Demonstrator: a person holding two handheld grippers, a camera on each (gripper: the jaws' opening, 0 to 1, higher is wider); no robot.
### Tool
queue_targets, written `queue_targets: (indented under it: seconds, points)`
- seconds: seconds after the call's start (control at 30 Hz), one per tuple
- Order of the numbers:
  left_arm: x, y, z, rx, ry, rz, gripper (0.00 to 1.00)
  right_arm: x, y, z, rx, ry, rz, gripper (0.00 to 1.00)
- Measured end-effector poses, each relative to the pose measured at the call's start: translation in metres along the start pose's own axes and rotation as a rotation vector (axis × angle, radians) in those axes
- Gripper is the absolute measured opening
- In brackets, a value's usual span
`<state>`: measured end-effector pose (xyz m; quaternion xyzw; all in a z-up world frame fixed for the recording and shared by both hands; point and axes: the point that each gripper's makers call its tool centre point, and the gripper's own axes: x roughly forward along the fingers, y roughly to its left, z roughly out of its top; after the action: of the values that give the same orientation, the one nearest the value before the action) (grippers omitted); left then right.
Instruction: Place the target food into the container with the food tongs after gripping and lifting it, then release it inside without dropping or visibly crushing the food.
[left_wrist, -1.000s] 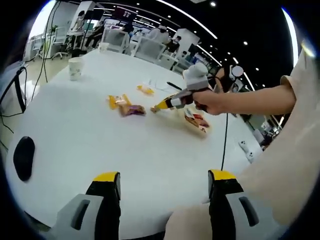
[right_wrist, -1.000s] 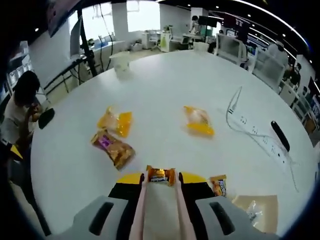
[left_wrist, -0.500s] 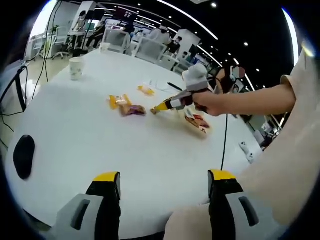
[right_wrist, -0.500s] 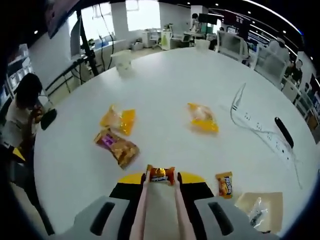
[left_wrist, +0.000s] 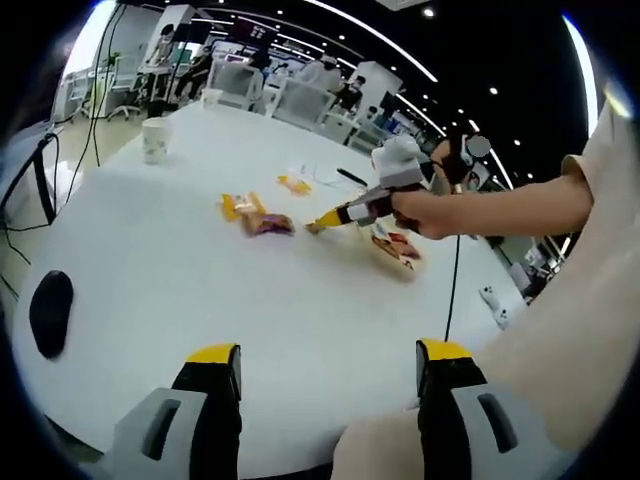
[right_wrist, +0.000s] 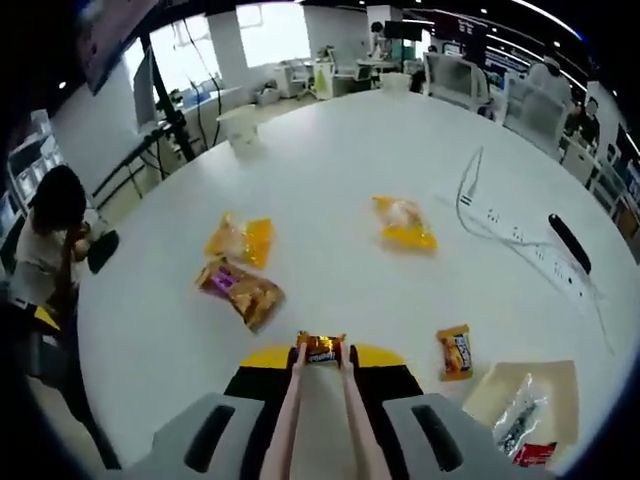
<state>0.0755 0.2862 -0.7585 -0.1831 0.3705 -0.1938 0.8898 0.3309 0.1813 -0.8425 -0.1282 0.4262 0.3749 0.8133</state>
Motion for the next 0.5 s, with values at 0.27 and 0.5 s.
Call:
queue_targets:
  seconds: [0.27,0.5]
  points:
    - [0.002,0.000,0.017,0.041,-0.012,-0.010,0.71,-0.014,-0.008,0.002,0.052,-0.030,-0.015,0.21]
    - [0.002,-0.003,0.025,0.072,-0.022,-0.019,0.71,-0.029,-0.010,0.011,0.066,-0.071,-0.025,0.21]
